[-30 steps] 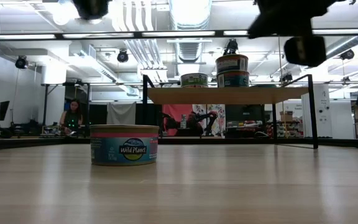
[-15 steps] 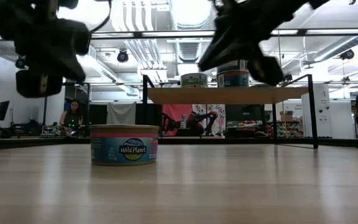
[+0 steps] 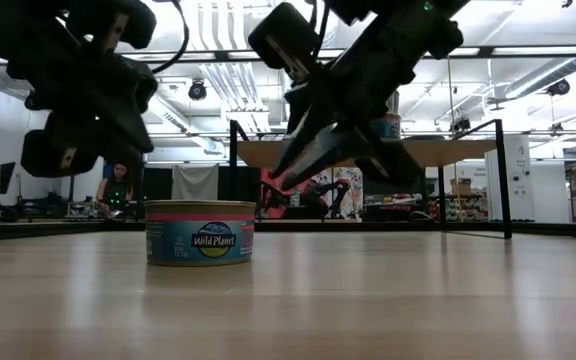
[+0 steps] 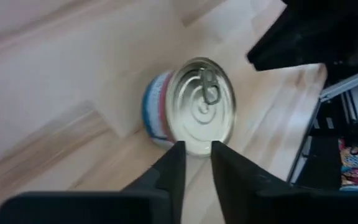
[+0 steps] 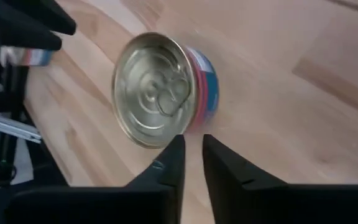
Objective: Stack canned seafood by type on shelf
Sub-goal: Stack the blue-pink tuna can on top of the other blue-pink tuna cans
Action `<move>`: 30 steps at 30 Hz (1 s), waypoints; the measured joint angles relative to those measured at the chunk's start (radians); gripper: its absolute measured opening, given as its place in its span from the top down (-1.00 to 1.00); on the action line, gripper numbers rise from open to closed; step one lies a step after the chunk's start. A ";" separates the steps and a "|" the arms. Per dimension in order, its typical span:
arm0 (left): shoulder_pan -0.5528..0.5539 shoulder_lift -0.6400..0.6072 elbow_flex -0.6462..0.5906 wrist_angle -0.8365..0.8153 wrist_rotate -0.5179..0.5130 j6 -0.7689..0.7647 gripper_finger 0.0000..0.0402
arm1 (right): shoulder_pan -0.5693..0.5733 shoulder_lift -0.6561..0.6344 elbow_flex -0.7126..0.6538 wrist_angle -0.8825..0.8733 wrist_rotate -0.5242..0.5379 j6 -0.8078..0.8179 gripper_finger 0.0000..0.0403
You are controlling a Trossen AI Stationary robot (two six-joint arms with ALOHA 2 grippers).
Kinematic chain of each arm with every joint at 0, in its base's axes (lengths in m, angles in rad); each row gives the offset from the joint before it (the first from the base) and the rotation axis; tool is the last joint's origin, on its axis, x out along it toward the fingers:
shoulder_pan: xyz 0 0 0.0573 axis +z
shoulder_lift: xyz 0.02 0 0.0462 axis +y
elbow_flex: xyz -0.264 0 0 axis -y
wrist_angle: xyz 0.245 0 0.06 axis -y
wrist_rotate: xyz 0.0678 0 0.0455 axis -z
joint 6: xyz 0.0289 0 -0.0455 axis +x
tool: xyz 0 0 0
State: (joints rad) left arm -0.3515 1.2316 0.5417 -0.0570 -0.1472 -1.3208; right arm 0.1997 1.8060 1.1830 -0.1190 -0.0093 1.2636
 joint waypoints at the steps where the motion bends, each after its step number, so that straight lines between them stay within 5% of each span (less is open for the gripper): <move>1: 0.000 0.011 0.000 0.017 0.000 0.003 0.63 | 0.000 0.008 0.009 -0.004 0.000 -0.002 0.74; 9: 0.000 0.125 0.002 0.088 -0.013 0.019 0.20 | -0.004 0.022 0.009 -0.004 0.010 -0.010 0.17; 16: 0.000 0.221 0.002 0.184 -0.019 0.026 0.10 | -0.007 0.028 -0.013 0.002 0.017 -0.043 -0.24; 21: 0.000 0.263 0.002 0.200 -0.003 0.020 0.23 | -0.006 0.027 -0.021 0.009 0.015 -0.053 -0.36; 30: 0.000 0.234 0.002 0.204 0.029 0.021 0.82 | -0.006 0.027 -0.021 0.017 0.001 -0.058 -0.31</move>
State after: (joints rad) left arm -0.3515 1.4652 0.5442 0.1467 -0.1181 -1.3003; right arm 0.1932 1.8328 1.1618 -0.1024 -0.0082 1.2057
